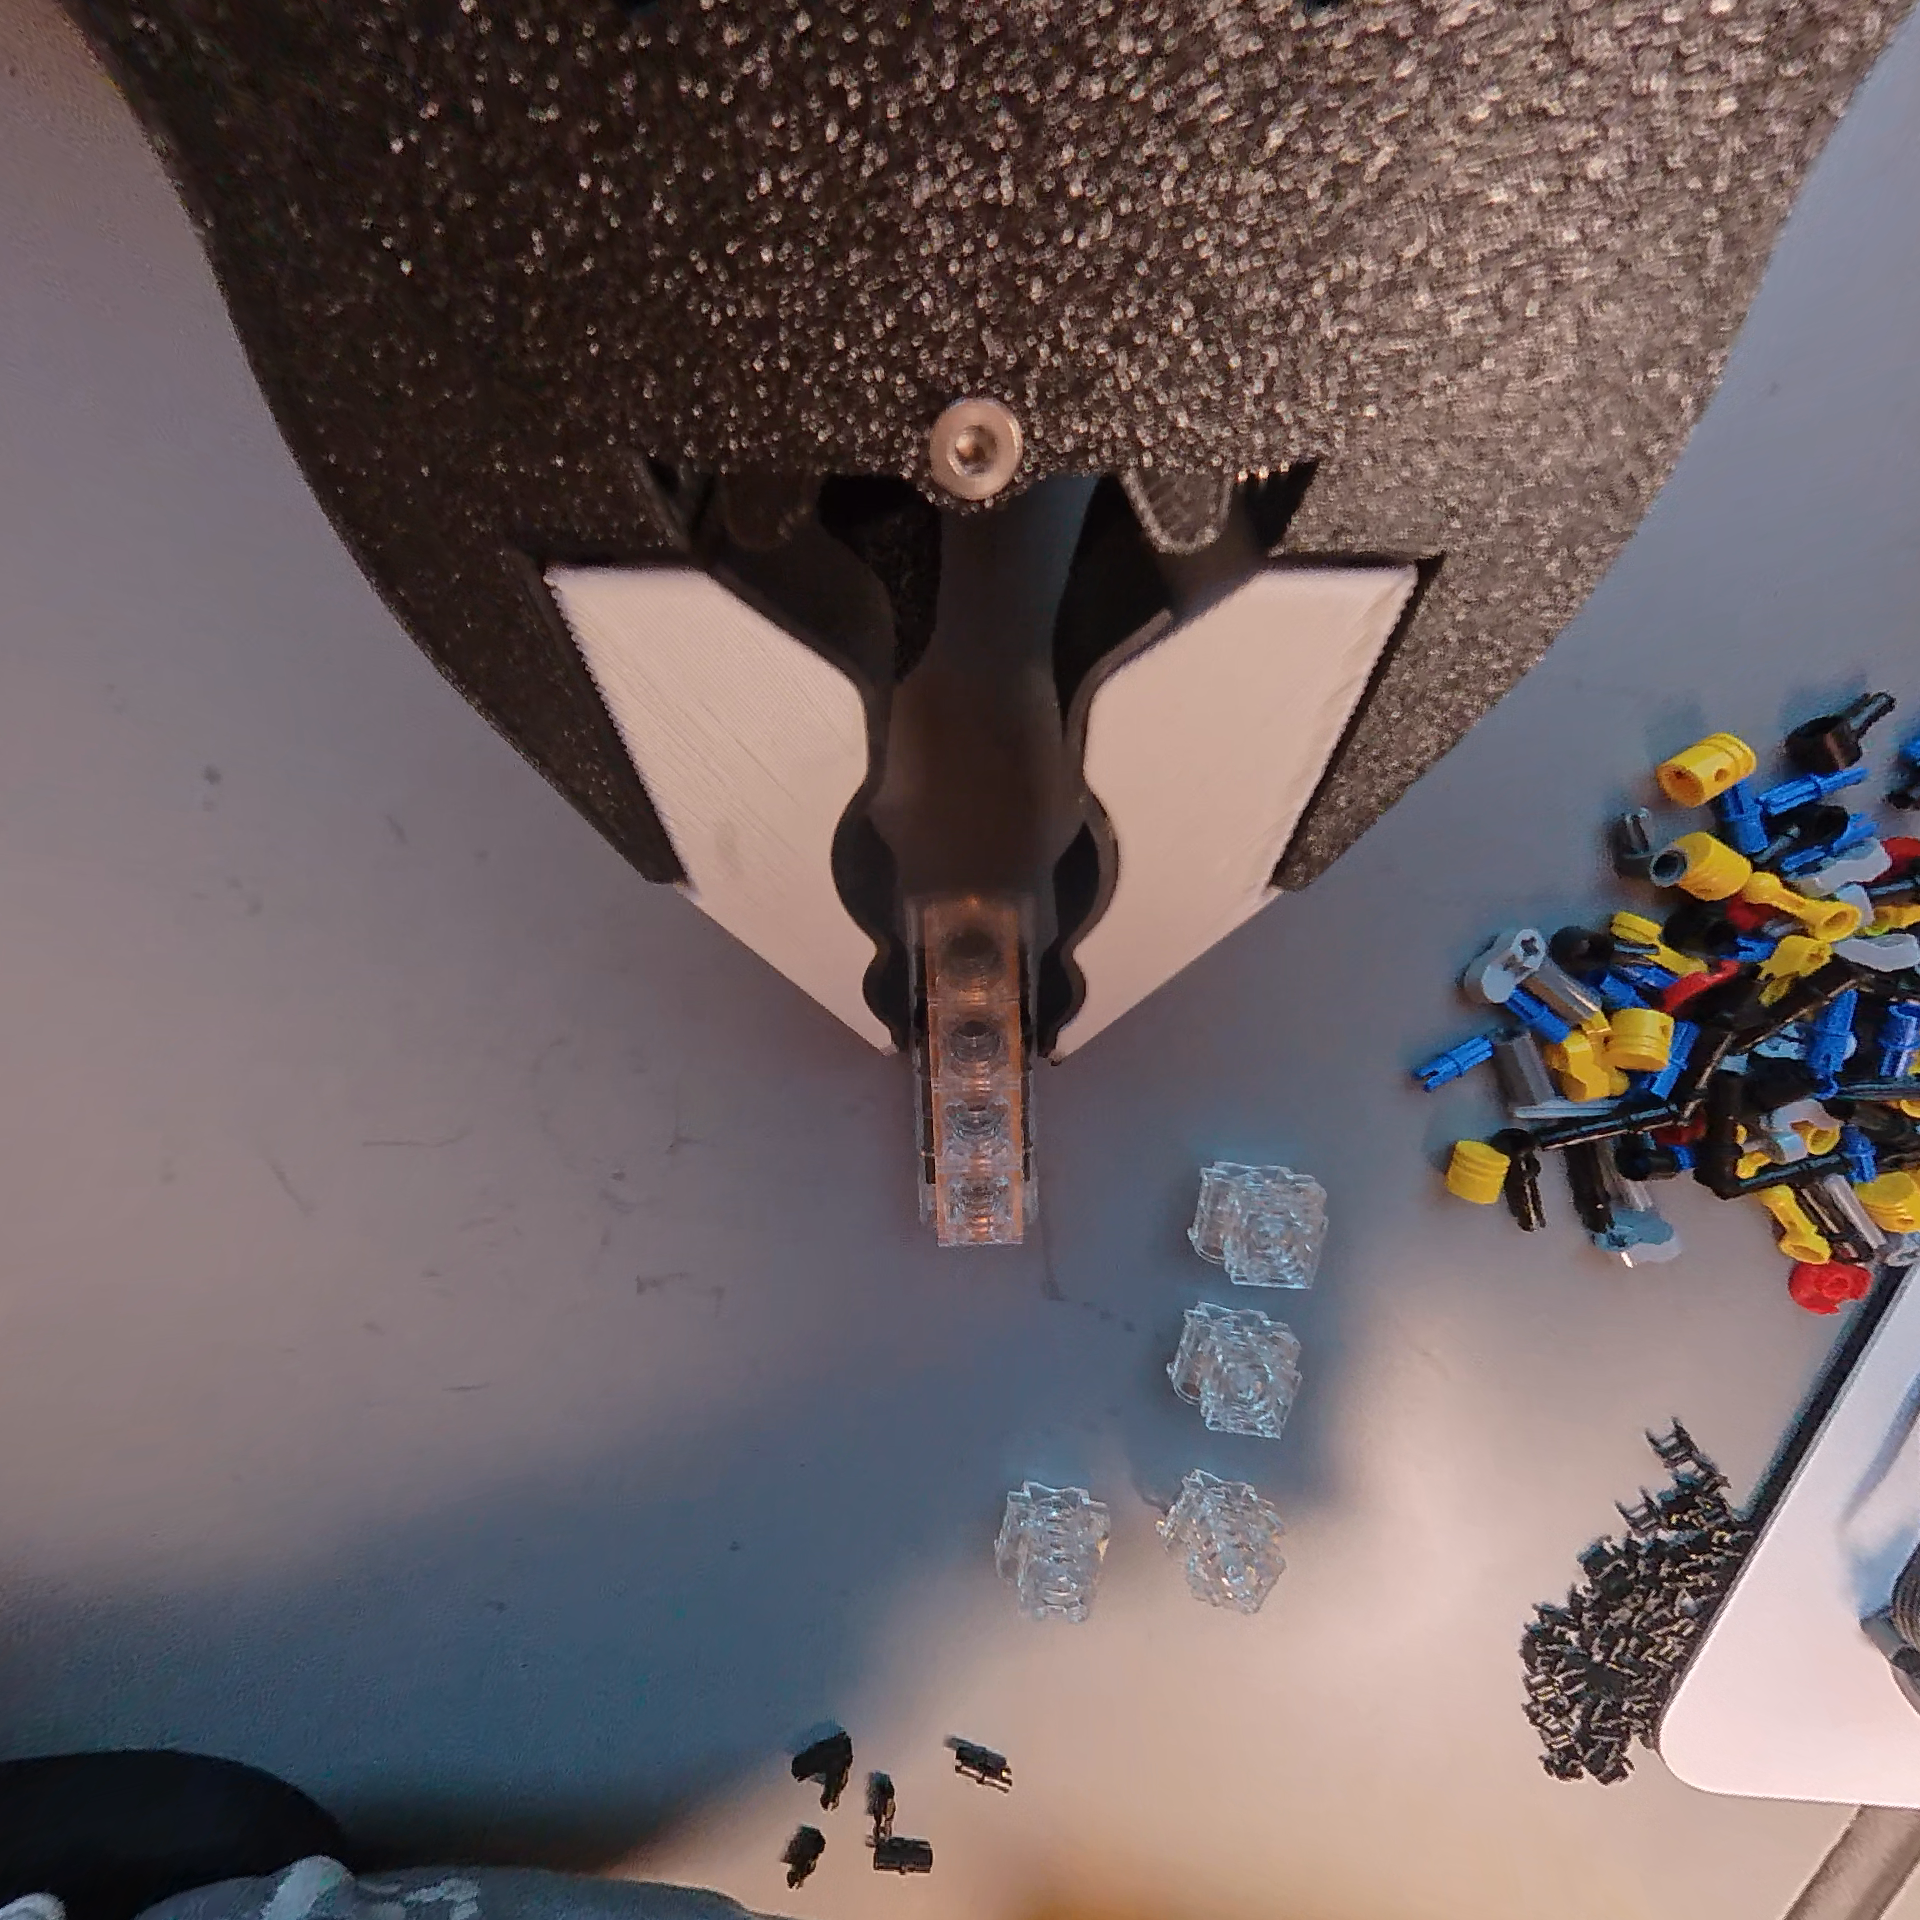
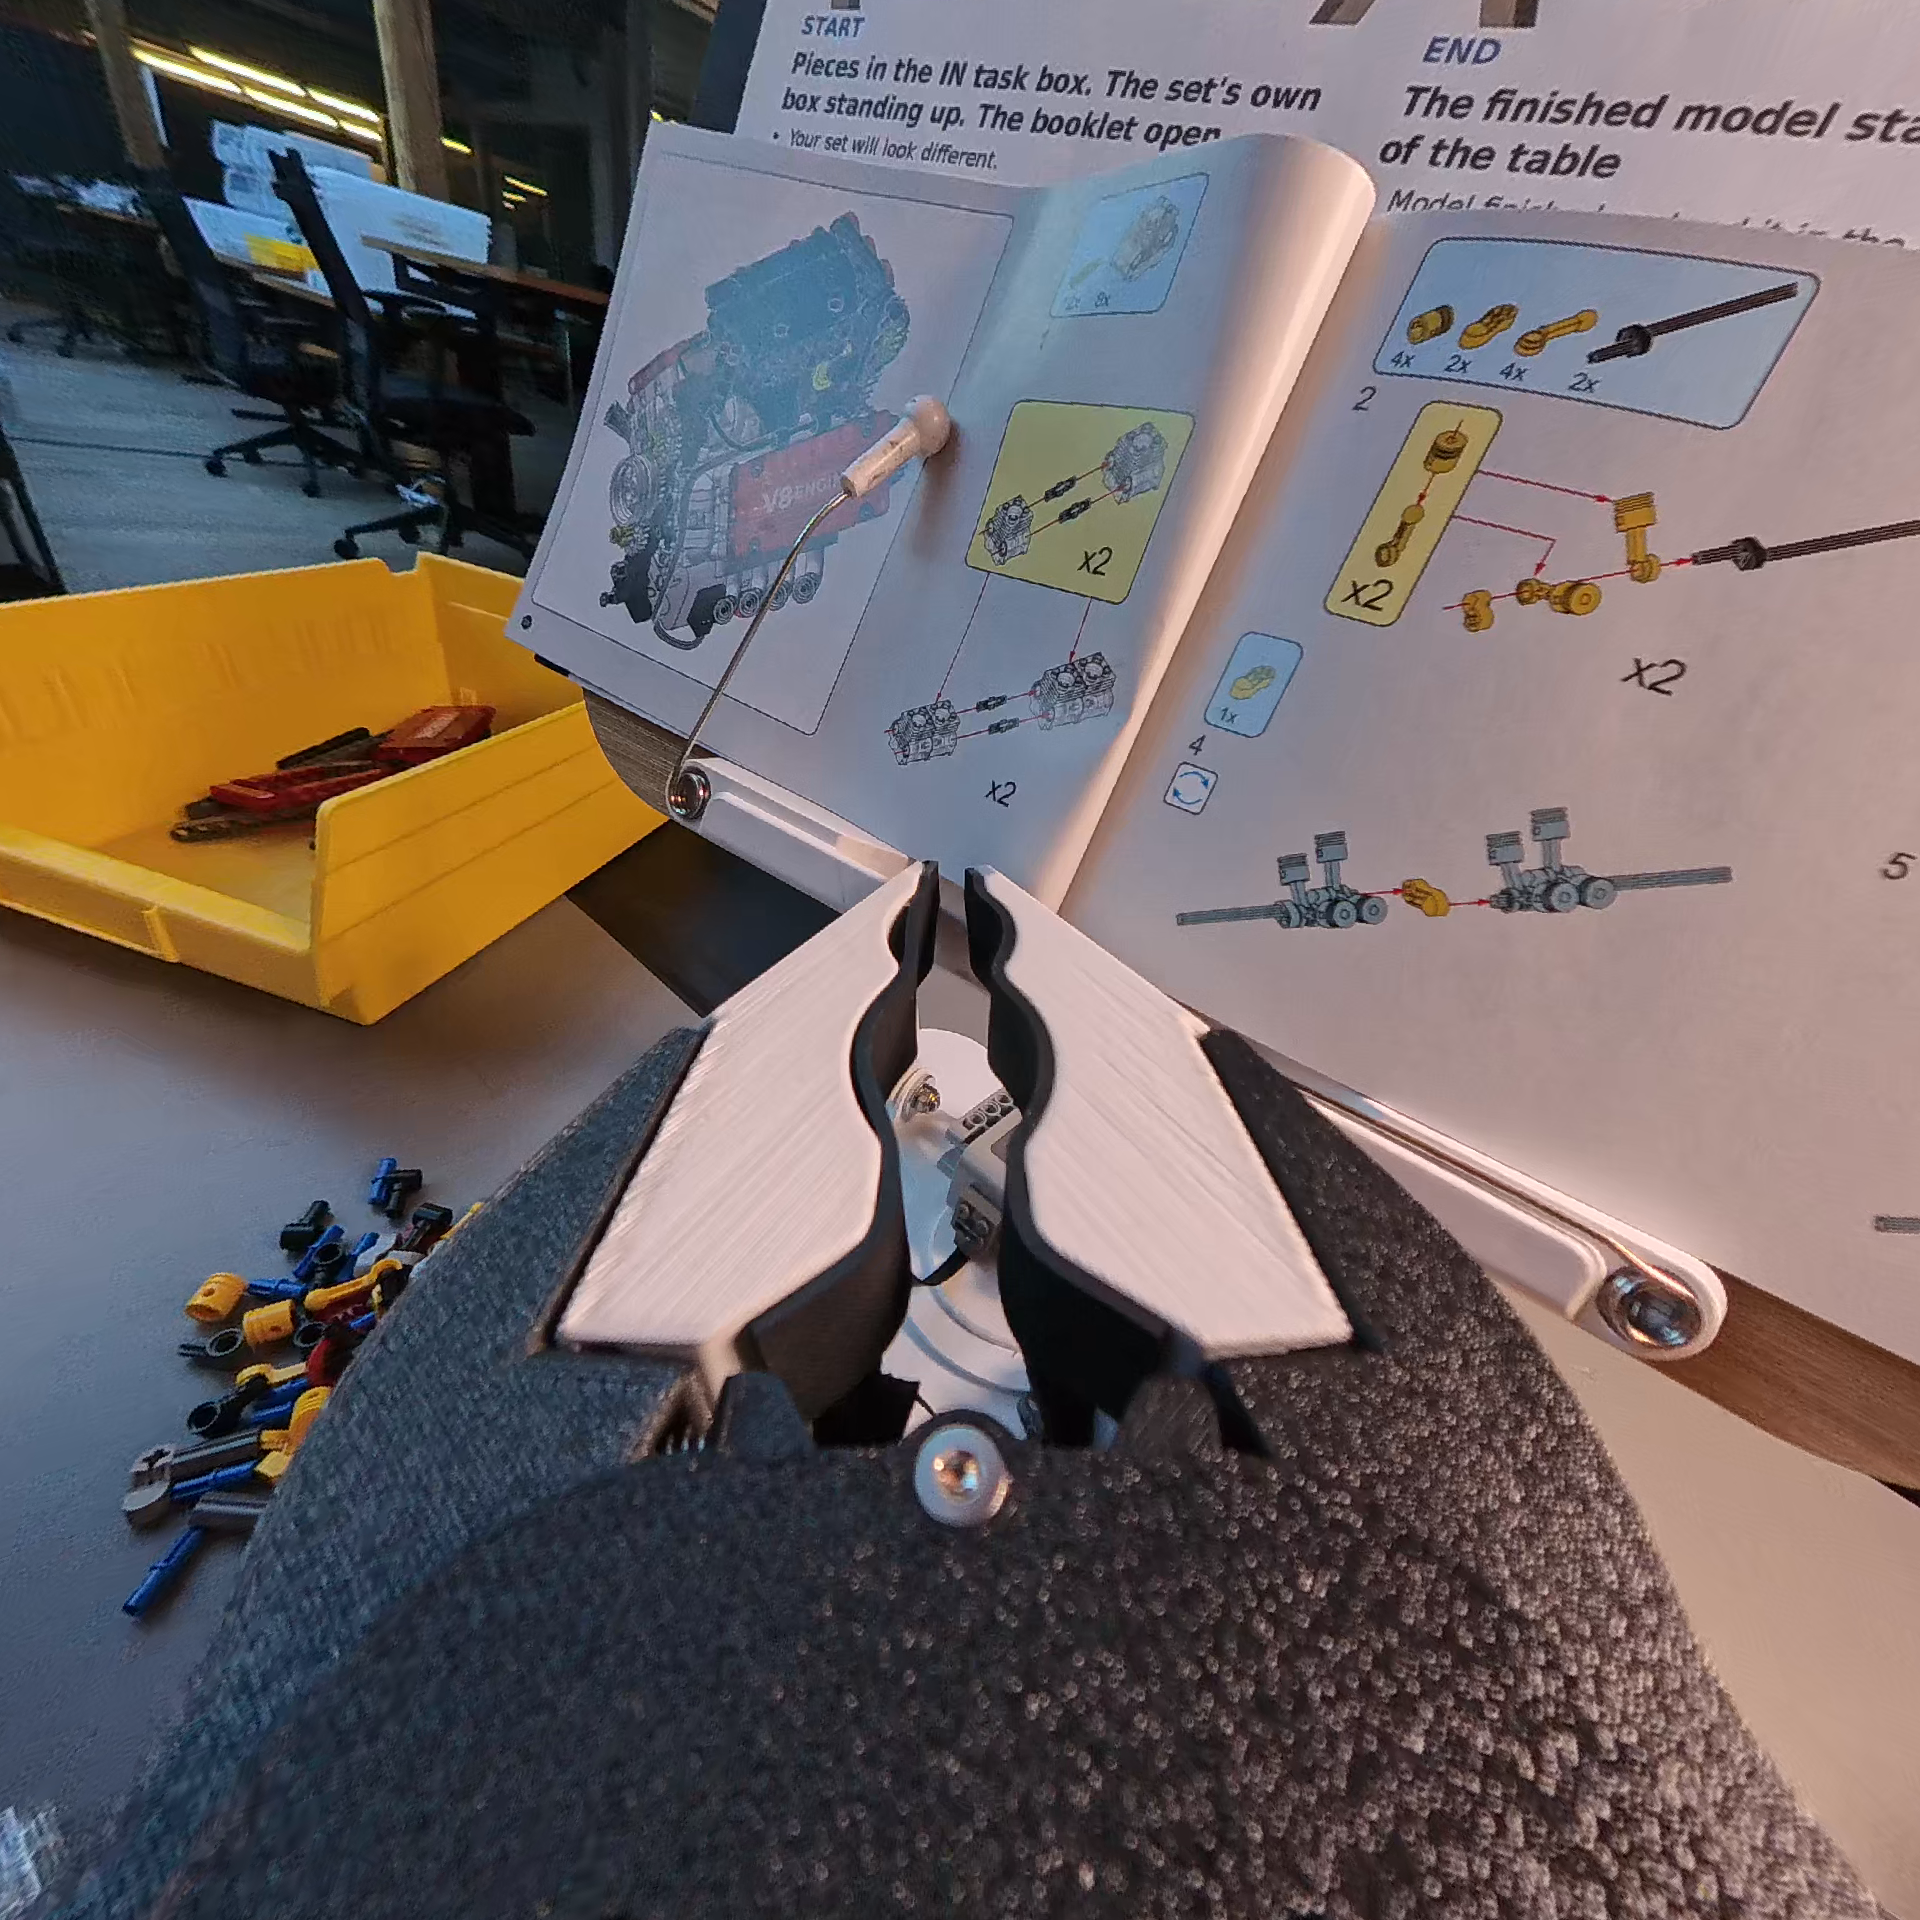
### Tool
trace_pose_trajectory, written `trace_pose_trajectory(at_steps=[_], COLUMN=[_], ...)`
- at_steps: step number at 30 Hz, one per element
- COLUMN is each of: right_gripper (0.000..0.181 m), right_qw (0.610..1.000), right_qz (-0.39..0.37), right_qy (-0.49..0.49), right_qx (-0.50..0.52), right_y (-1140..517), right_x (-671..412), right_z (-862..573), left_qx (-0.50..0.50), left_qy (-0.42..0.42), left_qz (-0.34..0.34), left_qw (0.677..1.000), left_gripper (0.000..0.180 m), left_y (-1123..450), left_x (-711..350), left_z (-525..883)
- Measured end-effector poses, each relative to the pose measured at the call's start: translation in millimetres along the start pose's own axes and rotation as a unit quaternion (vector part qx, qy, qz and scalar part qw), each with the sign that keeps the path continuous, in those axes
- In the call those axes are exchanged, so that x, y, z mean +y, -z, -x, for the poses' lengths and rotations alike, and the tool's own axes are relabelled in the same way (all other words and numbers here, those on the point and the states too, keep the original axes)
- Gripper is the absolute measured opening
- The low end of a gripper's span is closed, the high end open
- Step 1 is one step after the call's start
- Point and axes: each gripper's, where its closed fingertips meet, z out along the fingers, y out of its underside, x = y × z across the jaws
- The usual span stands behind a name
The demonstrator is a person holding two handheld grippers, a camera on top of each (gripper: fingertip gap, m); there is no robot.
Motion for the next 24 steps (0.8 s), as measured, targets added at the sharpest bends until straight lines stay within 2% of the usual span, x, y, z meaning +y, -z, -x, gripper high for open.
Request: trace_pose_trajectory(at_steps=[24], right_gripper=[0.016], right_qw=[0.999], right_qz=[-0.042], right_qy=[-0.013], right_qx=[-0.019], right_y=[29], right_x=[-39], right_z=[-4], left_qx=[-0.017], left_qy=[0.006], left_qz=[0.000], left_qw=[1.000], left_gripper=[0.022], left_y=[8], left_x=[5], left_z=[10])
